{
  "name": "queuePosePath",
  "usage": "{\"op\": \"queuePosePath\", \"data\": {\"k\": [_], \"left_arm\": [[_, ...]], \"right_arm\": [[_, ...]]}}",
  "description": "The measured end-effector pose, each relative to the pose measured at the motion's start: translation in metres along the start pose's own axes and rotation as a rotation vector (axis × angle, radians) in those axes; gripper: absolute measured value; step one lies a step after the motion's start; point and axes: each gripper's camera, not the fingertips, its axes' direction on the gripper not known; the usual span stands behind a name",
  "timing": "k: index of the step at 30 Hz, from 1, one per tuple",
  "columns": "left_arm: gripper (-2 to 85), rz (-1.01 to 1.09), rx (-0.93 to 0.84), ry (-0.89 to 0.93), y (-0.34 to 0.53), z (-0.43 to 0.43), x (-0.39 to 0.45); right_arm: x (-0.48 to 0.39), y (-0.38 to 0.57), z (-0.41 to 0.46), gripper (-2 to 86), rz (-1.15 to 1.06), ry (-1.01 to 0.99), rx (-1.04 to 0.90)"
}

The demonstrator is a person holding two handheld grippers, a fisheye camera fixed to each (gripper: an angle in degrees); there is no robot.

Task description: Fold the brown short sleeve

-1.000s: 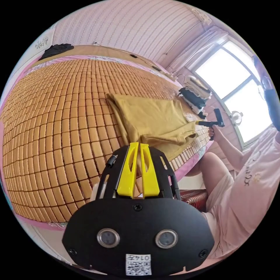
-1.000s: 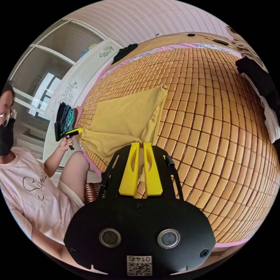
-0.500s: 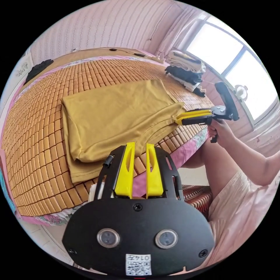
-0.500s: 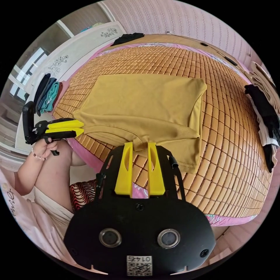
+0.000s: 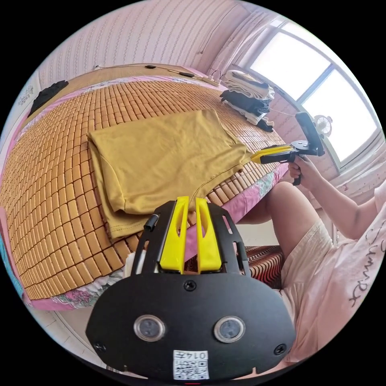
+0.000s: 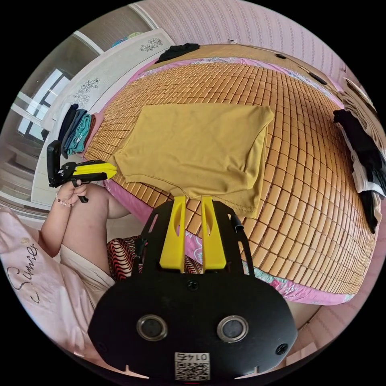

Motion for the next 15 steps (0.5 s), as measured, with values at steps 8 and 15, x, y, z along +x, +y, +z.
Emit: {"op": "queuePosePath", "data": {"k": [8,15], "left_arm": [[3.2,0.22,-0.027,0.07,-0.064,0.051,0.064],[2.2,0.333,-0.107,0.053,-0.07,0.092,0.098]], "right_arm": [[-0.024,-0.033,0.042,3.8,-0.006,0.128,-0.113],[-0.068,-0.066,0.016,0.8,-0.178,0.254,-0.096]]}}
